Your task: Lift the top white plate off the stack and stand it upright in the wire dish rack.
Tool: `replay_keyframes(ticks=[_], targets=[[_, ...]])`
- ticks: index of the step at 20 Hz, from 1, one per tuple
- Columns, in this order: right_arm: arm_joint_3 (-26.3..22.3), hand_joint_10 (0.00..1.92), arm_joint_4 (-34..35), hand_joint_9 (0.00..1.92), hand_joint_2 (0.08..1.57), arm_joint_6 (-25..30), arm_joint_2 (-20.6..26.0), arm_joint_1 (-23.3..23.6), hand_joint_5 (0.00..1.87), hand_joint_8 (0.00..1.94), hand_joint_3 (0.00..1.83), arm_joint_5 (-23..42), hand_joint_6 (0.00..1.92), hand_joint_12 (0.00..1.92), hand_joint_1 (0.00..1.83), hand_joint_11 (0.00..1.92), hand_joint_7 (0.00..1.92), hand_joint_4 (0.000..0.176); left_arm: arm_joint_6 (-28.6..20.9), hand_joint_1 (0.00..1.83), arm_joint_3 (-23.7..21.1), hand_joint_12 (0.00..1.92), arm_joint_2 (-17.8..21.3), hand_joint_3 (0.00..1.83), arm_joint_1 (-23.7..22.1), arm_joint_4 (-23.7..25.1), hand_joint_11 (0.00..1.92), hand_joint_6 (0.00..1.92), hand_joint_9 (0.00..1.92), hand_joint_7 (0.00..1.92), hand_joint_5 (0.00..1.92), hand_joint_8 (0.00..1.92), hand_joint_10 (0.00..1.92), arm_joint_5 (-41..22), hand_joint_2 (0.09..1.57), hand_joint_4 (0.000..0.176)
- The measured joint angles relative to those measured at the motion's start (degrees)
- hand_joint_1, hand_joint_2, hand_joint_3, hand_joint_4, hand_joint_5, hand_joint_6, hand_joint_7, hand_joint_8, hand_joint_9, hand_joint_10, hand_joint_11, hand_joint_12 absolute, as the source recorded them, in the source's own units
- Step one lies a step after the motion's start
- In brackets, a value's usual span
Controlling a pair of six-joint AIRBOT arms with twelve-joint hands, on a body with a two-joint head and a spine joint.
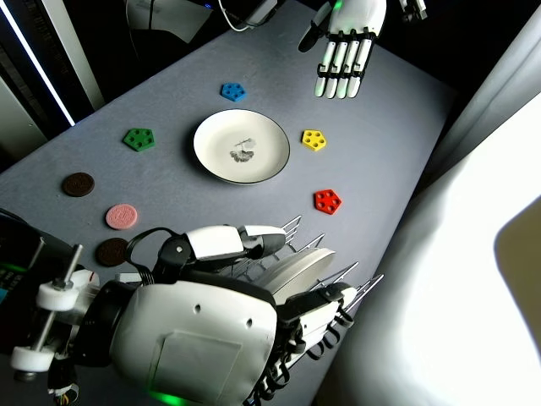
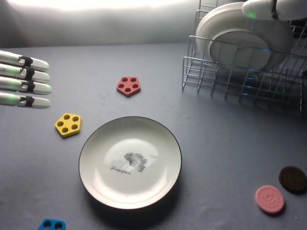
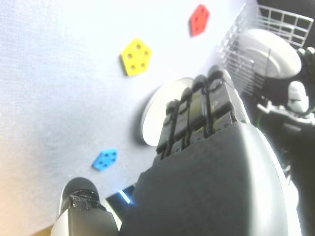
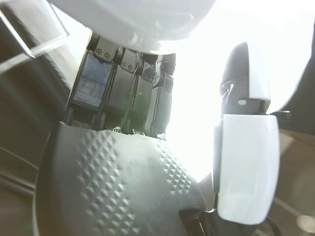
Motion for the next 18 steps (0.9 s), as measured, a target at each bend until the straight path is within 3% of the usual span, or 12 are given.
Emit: replay_keyframes(ticks=[7,15,18], targets=[[2.5,0.00,-7.3,0.64,0.92,0.1,-1.1,-2.7,0.61,0.01,0.00,5.2,0.00,0.00,0.94,0.69,0.62,0.000,0.6,0.00,0.0,0.00,0.2,0.00,0.1,-1.0,0.01,0.00,0.00,0.00,0.00,0.00,0.00,0.0,0.87,0.000],[1.7,0.00,-10.7,0.45,0.93,-0.1,-1.1,-2.6,0.45,0.00,0.00,9.2,0.00,0.00,0.85,0.52,0.46,0.000,0.9,0.00,0.0,0.00,0.3,0.00,0.2,-3.6,0.00,0.00,0.00,0.00,0.00,0.00,0.00,-2.5,0.88,0.000],[1.4,0.00,-15.1,0.43,0.93,-0.1,-1.1,-2.6,0.44,0.00,0.00,11.1,0.00,0.00,0.85,0.52,0.44,0.000,0.7,0.01,0.0,0.00,0.3,0.00,0.2,-3.5,0.00,0.00,0.00,0.00,0.00,0.00,0.00,-3.4,0.88,0.000]])
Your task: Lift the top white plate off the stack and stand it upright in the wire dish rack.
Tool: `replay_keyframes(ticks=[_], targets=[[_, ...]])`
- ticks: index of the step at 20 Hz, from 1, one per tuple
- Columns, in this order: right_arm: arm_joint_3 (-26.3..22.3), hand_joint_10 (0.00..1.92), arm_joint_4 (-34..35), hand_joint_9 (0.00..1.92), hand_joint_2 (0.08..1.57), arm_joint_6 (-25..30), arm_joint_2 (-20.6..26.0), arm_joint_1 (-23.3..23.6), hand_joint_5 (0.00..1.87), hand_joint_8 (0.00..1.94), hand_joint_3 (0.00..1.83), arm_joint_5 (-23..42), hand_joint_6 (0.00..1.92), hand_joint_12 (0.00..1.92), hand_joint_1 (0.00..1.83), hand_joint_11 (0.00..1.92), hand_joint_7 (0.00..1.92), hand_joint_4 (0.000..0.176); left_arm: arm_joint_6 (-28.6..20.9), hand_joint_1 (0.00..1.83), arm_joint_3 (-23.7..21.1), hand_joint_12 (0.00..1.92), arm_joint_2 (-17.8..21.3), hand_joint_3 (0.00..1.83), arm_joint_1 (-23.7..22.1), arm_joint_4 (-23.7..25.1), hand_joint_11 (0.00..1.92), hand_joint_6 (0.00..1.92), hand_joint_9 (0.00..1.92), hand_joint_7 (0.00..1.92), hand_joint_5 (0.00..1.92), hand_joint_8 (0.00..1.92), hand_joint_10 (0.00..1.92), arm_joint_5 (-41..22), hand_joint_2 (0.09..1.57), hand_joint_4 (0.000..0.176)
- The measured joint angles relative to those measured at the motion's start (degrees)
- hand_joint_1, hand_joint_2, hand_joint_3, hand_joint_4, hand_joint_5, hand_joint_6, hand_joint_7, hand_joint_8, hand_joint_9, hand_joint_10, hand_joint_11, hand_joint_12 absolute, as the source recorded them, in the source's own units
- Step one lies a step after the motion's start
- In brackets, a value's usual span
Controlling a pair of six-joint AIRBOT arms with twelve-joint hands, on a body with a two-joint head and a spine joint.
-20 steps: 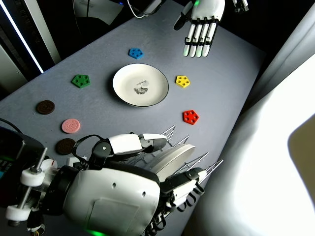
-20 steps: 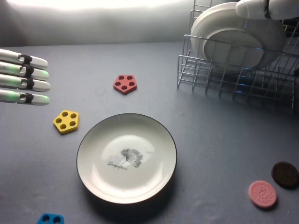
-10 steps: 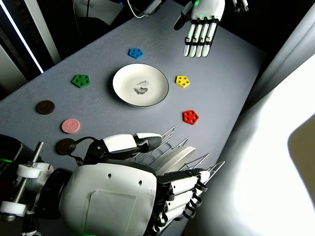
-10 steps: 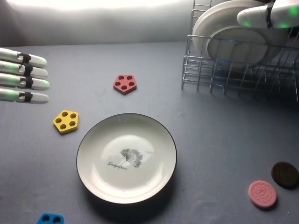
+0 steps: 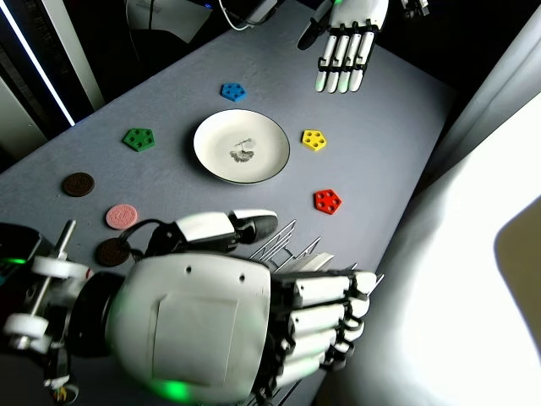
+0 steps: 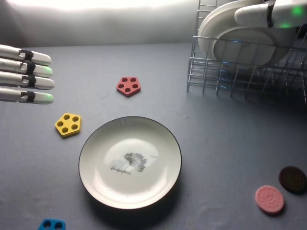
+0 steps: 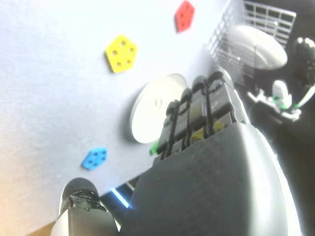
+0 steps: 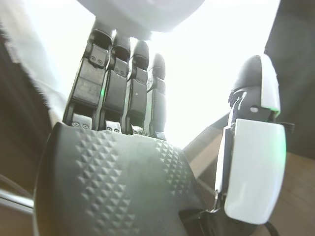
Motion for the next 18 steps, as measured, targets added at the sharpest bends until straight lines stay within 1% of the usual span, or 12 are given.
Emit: replay_keyframes(ticks=[2,3,4,5,6,7,8,10,11,14,16,18], targets=[[0.0,0.00,-3.7,0.41,0.93,0.0,0.0,0.0,0.41,0.00,0.00,1.9,0.00,0.00,0.83,0.49,0.42,0.000,0.0,0.00,0.0,0.00,0.0,0.00,0.0,-0.3,0.00,0.00,0.00,0.00,0.00,0.00,0.00,0.0,0.88,0.000],[0.0,0.00,-7.2,0.41,0.92,-0.1,0.0,0.0,0.42,0.00,0.00,3.4,0.00,0.01,0.86,0.50,0.42,0.000,0.0,0.00,0.0,0.00,0.0,0.00,0.0,-1.0,0.00,0.00,0.00,0.00,0.00,0.00,0.00,-0.1,0.88,0.000],[0.0,0.00,-9.5,0.38,0.94,-0.2,0.0,0.0,0.38,0.00,0.01,4.5,0.00,0.00,0.81,0.48,0.38,0.000,0.0,0.00,0.0,0.00,0.0,0.00,0.0,-1.5,0.00,0.00,0.00,0.00,0.00,0.00,0.00,-0.1,0.88,0.000],[-0.3,0.00,-11.5,0.37,0.94,-0.3,0.0,0.0,0.37,0.00,0.00,5.6,0.00,0.00,0.82,0.48,0.37,0.000,0.0,0.00,0.0,0.00,0.0,0.00,0.0,-1.7,0.00,0.00,0.00,0.00,0.00,0.00,0.00,-0.2,0.88,0.000],[-0.4,0.00,-15.1,0.37,0.93,-0.3,0.0,0.0,0.38,0.00,0.00,7.1,0.00,0.00,0.83,0.48,0.37,0.000,0.0,0.00,0.0,0.00,0.0,0.00,0.0,-1.6,0.00,0.00,0.00,0.00,0.00,0.00,0.00,-0.3,0.88,0.000],[-0.4,0.00,-16.8,0.36,0.94,-0.3,0.0,0.0,0.34,0.00,0.00,7.7,0.00,0.00,0.78,0.47,0.36,0.000,0.0,0.00,0.0,0.00,0.0,0.00,0.0,-1.6,0.00,0.00,0.00,0.00,0.00,0.00,0.00,-0.4,0.88,0.000],[-0.6,0.00,-20.8,0.35,0.94,-0.4,0.0,0.0,0.32,0.00,0.00,8.6,0.00,0.00,0.78,0.45,0.34,0.000,-0.1,0.00,0.0,0.00,0.0,0.00,0.0,-1.6,0.00,0.00,0.00,0.00,0.00,0.00,0.00,-0.5,0.88,0.000],[-1.8,0.00,-26.1,0.34,0.92,-2.4,0.4,0.0,0.32,0.01,0.00,10.0,0.00,0.00,0.81,0.45,0.34,0.000,-0.1,0.00,0.0,0.00,0.0,0.00,0.0,-1.7,0.00,0.00,0.00,0.00,0.00,0.00,0.00,-0.6,0.88,0.000],[-3.5,0.00,-30.1,0.32,0.92,-4.7,1.0,0.0,0.30,0.00,0.00,11.3,0.00,0.00,0.79,0.43,0.32,0.000,-0.1,0.00,0.0,0.00,0.0,0.00,0.0,-1.7,0.00,0.00,0.00,0.00,0.00,0.00,0.00,-0.8,0.88,0.000],[-7.8,0.01,-37.3,0.32,0.91,-12.5,2.9,0.0,0.28,0.01,0.00,14.9,0.00,0.00,0.80,0.41,0.33,0.000,-0.2,0.00,0.0,0.00,0.0,0.00,0.0,-1.7,0.00,0.00,0.00,0.00,0.00,0.00,0.00,-1.5,0.88,0.000],[-9.3,0.01,-40.1,0.33,0.91,-12.9,3.8,0.0,0.26,0.01,0.00,15.4,0.00,0.00,0.79,0.40,0.34,0.000,-0.3,0.00,0.0,0.00,0.0,0.00,0.0,-1.7,0.01,0.00,0.00,0.00,0.00,0.00,0.00,-1.8,0.87,0.000],[-10.5,0.00,-43.5,0.29,0.94,-12.9,4.5,0.0,0.24,0.00,0.01,15.2,0.00,0.00,0.77,0.36,0.30,0.000,-0.3,0.00,0.0,0.00,0.0,0.00,0.0,-1.7,0.00,0.00,0.00,0.00,0.00,0.00,0.00,-1.9,0.88,0.000]])
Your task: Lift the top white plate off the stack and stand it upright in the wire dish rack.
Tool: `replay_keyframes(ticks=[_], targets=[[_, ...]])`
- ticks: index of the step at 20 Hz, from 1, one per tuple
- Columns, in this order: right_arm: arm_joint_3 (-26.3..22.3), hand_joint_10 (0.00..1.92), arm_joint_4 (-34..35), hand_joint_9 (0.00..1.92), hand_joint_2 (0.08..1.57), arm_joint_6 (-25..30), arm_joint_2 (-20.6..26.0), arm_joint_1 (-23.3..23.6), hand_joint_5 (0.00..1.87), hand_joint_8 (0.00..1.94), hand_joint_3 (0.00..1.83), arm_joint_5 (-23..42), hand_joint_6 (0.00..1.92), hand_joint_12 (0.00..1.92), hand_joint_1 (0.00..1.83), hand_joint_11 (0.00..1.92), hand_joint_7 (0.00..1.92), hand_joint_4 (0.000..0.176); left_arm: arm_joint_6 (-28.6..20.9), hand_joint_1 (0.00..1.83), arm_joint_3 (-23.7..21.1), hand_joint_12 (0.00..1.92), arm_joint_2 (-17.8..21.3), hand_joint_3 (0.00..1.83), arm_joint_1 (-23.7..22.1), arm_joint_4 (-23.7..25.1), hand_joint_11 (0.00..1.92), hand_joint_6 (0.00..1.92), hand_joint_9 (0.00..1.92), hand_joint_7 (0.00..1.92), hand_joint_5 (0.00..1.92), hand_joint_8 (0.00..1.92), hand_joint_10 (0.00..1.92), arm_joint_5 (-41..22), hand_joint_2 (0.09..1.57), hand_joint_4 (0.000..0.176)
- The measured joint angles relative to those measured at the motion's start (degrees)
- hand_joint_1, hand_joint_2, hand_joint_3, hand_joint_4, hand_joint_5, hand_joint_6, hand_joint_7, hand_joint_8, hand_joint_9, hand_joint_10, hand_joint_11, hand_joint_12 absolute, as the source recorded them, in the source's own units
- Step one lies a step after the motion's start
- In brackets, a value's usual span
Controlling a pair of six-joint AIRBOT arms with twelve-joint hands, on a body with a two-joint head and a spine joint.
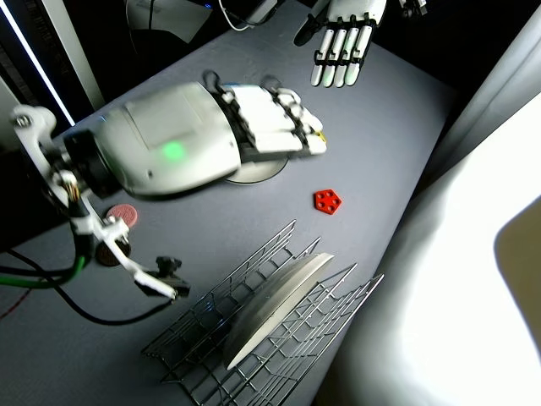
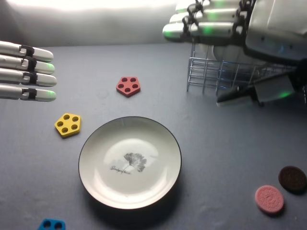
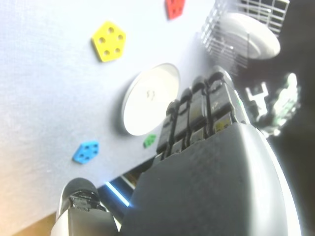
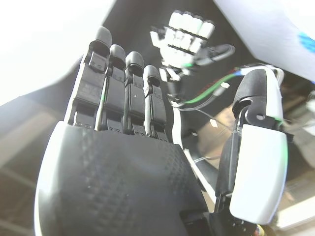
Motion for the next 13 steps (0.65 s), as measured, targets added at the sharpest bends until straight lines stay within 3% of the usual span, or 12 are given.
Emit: replay_keyframes(ticks=[4,7,13], targets=[[-4.2,0.00,-8.4,0.26,0.97,0.2,2.4,0.0,0.20,0.00,0.02,2.3,0.00,0.00,0.71,0.32,0.26,0.000,0.0,0.02,0.0,0.00,0.0,0.00,0.0,0.0,0.00,0.00,0.00,0.00,0.00,0.00,0.00,-0.4,0.89,0.000],[-5.8,0.00,-10.8,0.25,0.99,1.3,4.0,-0.9,0.16,0.00,0.01,5.6,0.00,0.00,0.71,0.31,0.25,0.000,0.0,0.01,0.0,0.00,0.0,0.00,0.0,0.0,0.00,0.00,0.00,0.00,0.00,0.00,0.00,-0.7,0.89,0.000],[-7.9,0.00,-16.4,0.22,1.00,8.3,9.2,-2.8,0.12,0.00,0.01,9.9,0.00,0.01,0.61,0.31,0.21,0.000,0.0,0.00,0.0,0.00,0.0,0.00,0.0,0.0,0.01,0.00,0.00,0.00,0.00,0.00,0.00,-0.9,0.88,0.000]])
